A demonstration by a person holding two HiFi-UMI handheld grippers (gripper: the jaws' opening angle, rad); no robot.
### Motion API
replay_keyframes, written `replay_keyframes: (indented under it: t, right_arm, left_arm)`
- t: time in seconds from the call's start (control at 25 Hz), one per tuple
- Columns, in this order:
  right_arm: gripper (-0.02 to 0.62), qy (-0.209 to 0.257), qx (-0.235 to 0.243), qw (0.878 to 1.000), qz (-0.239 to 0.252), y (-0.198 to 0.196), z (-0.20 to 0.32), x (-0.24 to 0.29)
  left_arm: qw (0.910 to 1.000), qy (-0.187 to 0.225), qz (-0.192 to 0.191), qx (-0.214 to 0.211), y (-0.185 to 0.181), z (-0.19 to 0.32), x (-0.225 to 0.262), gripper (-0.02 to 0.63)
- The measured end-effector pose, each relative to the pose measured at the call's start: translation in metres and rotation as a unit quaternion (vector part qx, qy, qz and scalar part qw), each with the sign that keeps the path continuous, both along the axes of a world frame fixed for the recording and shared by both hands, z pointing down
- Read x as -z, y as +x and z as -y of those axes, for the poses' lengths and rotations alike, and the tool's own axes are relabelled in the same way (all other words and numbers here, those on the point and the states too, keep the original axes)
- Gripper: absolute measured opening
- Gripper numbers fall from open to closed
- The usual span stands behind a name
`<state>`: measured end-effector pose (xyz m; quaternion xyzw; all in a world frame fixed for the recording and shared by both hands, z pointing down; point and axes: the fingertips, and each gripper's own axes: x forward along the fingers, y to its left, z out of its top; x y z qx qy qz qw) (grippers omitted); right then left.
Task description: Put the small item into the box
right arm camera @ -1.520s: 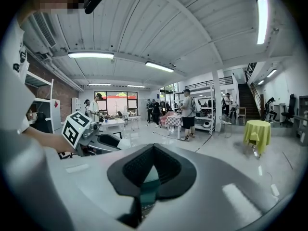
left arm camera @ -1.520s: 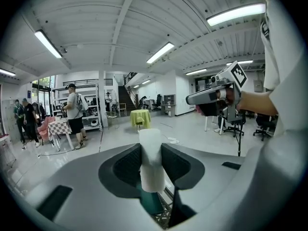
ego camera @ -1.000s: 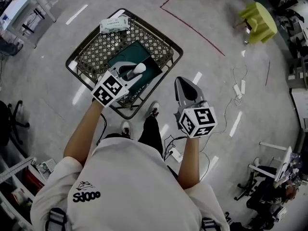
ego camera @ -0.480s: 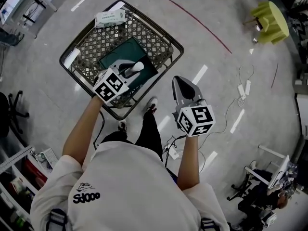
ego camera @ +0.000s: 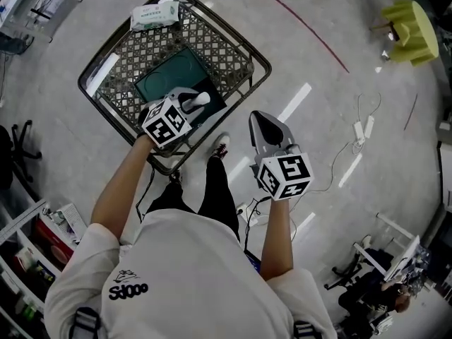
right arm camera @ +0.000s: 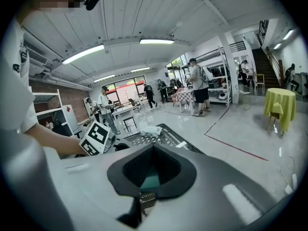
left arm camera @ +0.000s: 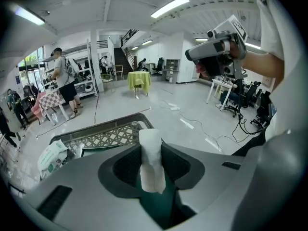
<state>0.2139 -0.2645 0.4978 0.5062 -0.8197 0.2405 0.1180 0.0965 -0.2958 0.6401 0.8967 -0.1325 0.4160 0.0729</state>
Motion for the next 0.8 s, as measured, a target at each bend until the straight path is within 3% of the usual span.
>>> replay_keyframes:
  t: [0.8]
  right_arm:
    - [0.009,-0.046,0.001,0.999,0.021,0.022,0.016,-0.053]
  left_arm:
    - [0.9938,-0.075,0.081,0.013,0.012,0.004,-0.087,0.129]
